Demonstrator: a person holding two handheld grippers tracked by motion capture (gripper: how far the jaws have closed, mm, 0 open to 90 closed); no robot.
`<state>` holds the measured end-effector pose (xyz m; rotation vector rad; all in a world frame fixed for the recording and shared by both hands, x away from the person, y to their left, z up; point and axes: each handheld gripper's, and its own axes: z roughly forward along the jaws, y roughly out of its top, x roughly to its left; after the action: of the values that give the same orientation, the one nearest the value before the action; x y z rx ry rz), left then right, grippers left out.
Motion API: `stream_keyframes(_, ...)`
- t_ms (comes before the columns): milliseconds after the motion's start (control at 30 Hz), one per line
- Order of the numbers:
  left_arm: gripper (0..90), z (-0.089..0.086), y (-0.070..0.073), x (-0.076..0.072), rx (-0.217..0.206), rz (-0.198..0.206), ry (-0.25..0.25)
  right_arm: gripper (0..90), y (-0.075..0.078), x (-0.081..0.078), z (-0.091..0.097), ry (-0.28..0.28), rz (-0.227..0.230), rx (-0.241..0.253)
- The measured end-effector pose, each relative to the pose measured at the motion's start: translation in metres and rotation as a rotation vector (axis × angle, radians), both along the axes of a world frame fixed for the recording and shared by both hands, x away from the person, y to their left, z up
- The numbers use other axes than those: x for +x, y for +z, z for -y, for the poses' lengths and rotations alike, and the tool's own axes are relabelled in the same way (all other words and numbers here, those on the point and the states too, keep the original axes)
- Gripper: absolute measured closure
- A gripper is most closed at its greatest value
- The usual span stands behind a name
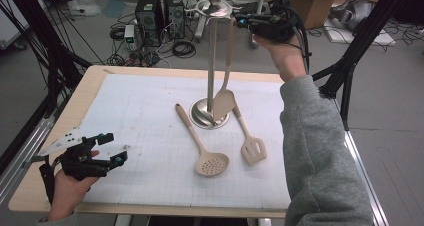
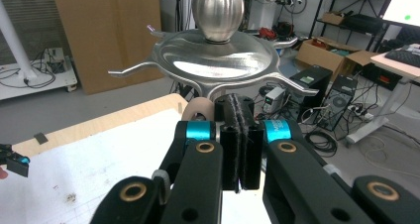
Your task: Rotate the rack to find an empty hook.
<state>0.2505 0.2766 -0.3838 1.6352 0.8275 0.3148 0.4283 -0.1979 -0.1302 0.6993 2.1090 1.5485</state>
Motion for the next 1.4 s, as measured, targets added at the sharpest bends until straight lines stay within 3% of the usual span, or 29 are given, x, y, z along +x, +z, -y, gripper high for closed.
stream_keyframes(767, 6.1, 0.002, -0.001, 0.001, -0.001, -0.005, -0.005, 89.9, 0.001, -0.007, -0.002, 0.001, 0.007, -0.019)
stream_keyframes(1167, 6.1, 0.001, -0.001, 0.001, -0.003, -0.006, -0.004, 89.8, 0.001, -0.004, 0.001, 0.011, 0.018, -0.007)
stream_keyframes(1400, 6.1, -0.003, 0.001, 0.000, -0.012, 0.002, 0.005, 89.8, 0.000, 0.008, 0.009, 0.002, 0.004, 0.019)
